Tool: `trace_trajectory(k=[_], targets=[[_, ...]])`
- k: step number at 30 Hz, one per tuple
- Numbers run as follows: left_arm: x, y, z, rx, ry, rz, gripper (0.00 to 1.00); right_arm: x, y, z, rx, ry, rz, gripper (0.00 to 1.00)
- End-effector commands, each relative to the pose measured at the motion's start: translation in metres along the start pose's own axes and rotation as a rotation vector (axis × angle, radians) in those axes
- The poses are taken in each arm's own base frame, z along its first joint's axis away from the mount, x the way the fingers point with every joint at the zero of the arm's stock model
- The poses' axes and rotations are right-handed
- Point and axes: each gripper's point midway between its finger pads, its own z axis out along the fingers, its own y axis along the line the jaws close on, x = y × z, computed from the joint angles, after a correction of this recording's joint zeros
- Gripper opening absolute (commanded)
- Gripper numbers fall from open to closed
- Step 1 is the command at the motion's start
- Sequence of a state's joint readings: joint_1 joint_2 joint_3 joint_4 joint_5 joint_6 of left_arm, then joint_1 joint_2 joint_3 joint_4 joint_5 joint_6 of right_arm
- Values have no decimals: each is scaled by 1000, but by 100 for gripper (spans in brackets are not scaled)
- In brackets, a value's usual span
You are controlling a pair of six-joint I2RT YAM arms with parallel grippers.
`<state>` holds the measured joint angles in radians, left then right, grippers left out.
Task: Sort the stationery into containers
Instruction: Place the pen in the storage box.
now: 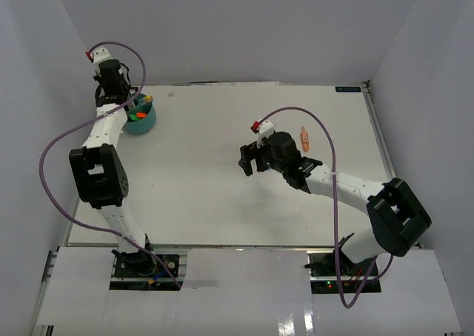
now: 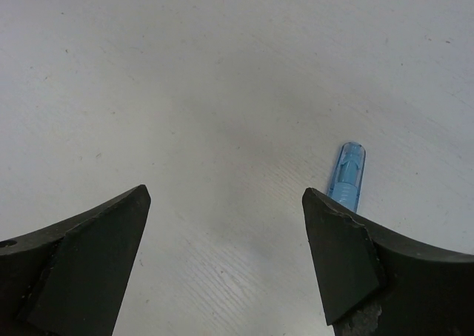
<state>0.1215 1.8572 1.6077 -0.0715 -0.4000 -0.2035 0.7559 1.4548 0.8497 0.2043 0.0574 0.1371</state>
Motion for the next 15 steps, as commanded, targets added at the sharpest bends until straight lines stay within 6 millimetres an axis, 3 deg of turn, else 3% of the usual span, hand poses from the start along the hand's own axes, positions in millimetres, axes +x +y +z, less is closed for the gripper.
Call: trace_trajectory(k=[1,5,8,11,15], targets=[[-27,-2,5,15,-77,-18,4,-4,-6,-6,19,-21,-15,90],[-11,-6,24,19,-50,-31,5,1,-8,-6,22,-6,-23,90],[-11,-5,28,19,-67,-41,5,5,-11,-7,36,0,-25,90],[-23,-5,24,25,-77,-53,2,8,-12,-8,39,10,-25,90],[-52,-3,0,45,-104,-46,0,10,-12,-8,35,15,-21,90]])
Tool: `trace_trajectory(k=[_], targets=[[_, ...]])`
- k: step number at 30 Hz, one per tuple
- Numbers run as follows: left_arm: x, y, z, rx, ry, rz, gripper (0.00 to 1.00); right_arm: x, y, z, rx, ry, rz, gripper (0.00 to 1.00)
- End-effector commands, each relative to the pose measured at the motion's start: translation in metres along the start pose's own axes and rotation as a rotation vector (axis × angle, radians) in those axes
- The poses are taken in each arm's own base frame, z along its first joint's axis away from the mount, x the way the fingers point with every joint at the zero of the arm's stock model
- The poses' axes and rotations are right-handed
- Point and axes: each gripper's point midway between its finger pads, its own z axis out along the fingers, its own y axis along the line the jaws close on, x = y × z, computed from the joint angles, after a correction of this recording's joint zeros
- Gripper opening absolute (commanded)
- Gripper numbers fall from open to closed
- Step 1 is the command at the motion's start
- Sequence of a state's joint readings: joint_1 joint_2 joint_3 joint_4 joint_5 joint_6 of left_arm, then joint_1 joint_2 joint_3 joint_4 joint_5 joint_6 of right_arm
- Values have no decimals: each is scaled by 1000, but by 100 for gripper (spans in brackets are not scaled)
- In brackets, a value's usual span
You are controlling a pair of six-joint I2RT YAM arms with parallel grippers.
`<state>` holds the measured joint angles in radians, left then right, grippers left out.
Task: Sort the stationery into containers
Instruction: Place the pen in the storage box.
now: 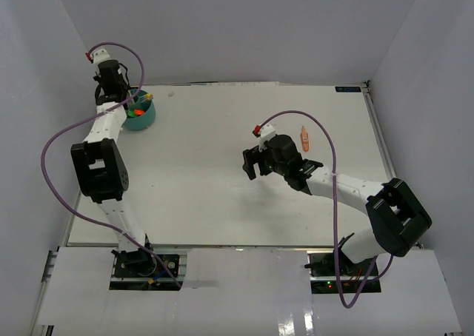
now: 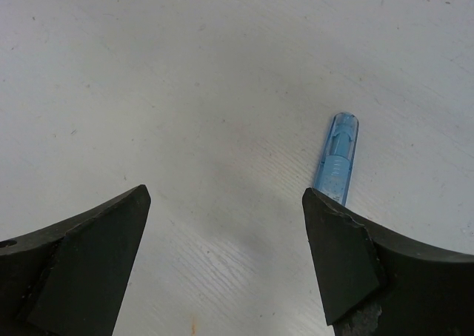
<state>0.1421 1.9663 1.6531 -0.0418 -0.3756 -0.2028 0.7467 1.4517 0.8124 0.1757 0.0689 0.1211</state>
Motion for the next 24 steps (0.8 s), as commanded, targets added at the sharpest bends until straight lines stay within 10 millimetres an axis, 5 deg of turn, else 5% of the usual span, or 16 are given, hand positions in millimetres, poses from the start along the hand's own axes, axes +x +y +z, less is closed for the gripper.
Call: trace_trajectory(k=[1,7,13,24], targets=[[-80,-3,-38,47,-137,-49,0,-13,-2,-5,5,-43,-8,90],[-111,3,-57,39,-205,-49,0,-15,0,-3,-7,-43,-6,90],[-112,-7,-41,65,-241,-66,0,-13,0,-2,-5,-37,-5,90],[-57,-25,2,104,-128,-58,1,-5,-5,-2,16,-22,-4,90]])
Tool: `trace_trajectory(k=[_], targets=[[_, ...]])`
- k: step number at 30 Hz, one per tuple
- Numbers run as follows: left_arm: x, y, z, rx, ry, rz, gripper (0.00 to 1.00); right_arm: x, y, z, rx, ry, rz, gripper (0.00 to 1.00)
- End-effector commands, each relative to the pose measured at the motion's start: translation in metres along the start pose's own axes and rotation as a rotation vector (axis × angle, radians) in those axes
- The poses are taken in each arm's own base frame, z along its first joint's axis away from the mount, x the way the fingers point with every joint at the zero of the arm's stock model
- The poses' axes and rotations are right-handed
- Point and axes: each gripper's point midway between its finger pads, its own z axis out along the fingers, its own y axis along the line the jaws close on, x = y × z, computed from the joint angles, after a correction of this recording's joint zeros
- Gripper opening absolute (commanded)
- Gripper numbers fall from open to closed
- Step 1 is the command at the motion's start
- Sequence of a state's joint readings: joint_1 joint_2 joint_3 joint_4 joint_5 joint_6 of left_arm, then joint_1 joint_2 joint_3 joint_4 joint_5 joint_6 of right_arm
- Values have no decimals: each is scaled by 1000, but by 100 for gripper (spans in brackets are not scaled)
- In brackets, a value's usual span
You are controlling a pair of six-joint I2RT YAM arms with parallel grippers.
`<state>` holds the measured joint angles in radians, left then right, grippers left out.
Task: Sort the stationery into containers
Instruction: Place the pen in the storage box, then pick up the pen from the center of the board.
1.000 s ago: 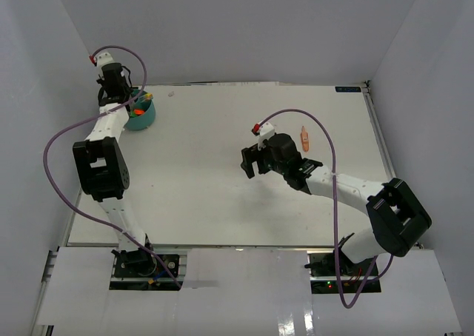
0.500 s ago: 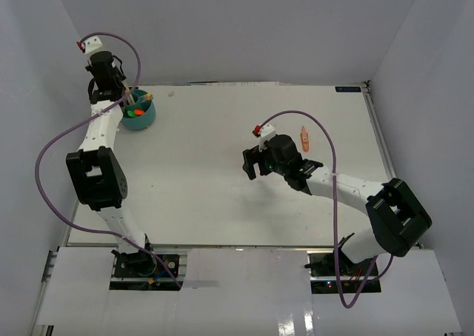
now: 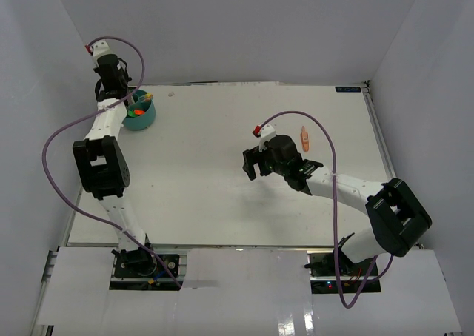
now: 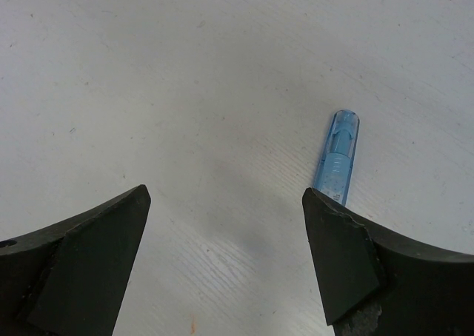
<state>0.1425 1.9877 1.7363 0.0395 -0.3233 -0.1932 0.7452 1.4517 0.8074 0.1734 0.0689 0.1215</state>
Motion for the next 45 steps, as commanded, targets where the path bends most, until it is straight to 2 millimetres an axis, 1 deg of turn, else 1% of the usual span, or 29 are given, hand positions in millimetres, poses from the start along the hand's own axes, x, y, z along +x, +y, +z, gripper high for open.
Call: trace_trajectory(k=[1,5,8,9,11,12,13,14,15,16,19,20,23,24,26,27,28,29,30,31,32,35,36,37,38,40,41,43,45], targets=[[-9,-6,-1,26,1,-25,2,-7,-6,-2,19,-27,-3,90],[6,-5,-1,36,26,-26,3,-6,-8,-2,28,-25,-4,90],[22,-5,3,33,62,-18,16,-3,-11,0,42,-19,-3,90],[25,-5,5,35,69,-19,28,-3,-14,1,58,-16,2,90],[34,-6,4,39,106,-15,40,-3,-19,3,86,-9,20,90],[33,-7,3,42,108,-18,46,-4,-19,4,87,-5,20,90],[32,-6,2,41,110,-19,55,-2,-22,7,109,9,20,90],[29,-7,0,45,108,-25,59,1,-25,8,122,28,23,91],[27,-7,-3,48,112,-24,63,-3,-27,10,140,24,24,91],[26,-7,-5,49,114,-25,70,1,-29,13,149,37,23,92],[19,-6,-16,53,130,-24,79,3,-35,19,181,58,31,94],[19,-8,-21,66,148,-23,87,5,-36,21,188,68,32,95],[16,-10,-44,81,227,-51,98,16,-44,29,225,114,33,95],[15,-14,-61,114,264,-80,98,19,-46,30,230,124,36,97],[16,-17,-81,147,297,-120,98,26,-50,35,236,146,40,98],[35,-19,-95,175,361,-144,98,28,-53,37,242,154,47,99],[22,-24,-113,198,353,-220,98,32,-56,40,244,169,48,100],[26,-30,-126,233,375,-254,98,34,-58,41,246,182,49,100],[31,-47,-142,315,406,-270,98,40,-62,44,251,203,53,96],[44,-49,-159,327,439,-280,98,43,-64,44,253,219,54,95],[52,-64,-175,389,469,-276,98,45,-66,47,251,228,58,91],[78,-78,-208,461,546,-276,98,47,-66,51,243,235,62,87],[84,-92,-222,509,564,-268,98,50,-65,53,232,247,63,84],[97,-101,-236,547,604,-261,98,53,-64,54,228,257,63,82],[99,-112,-250,589,615,-256,98,53,-62,55,220,259,66,79],[112,-127,-272,652,665,-250,98,59,-61,56,214,273,70,71],[116,-130,-278,667,682,-251,98,62,-61,56,209,279,71,65],[125,-136,-289,699,718,-258,98,66,-60,56,206,288,70,60],[139,-142,-299,713,758,-265,98,70,-58,54,197,296,70,48]])
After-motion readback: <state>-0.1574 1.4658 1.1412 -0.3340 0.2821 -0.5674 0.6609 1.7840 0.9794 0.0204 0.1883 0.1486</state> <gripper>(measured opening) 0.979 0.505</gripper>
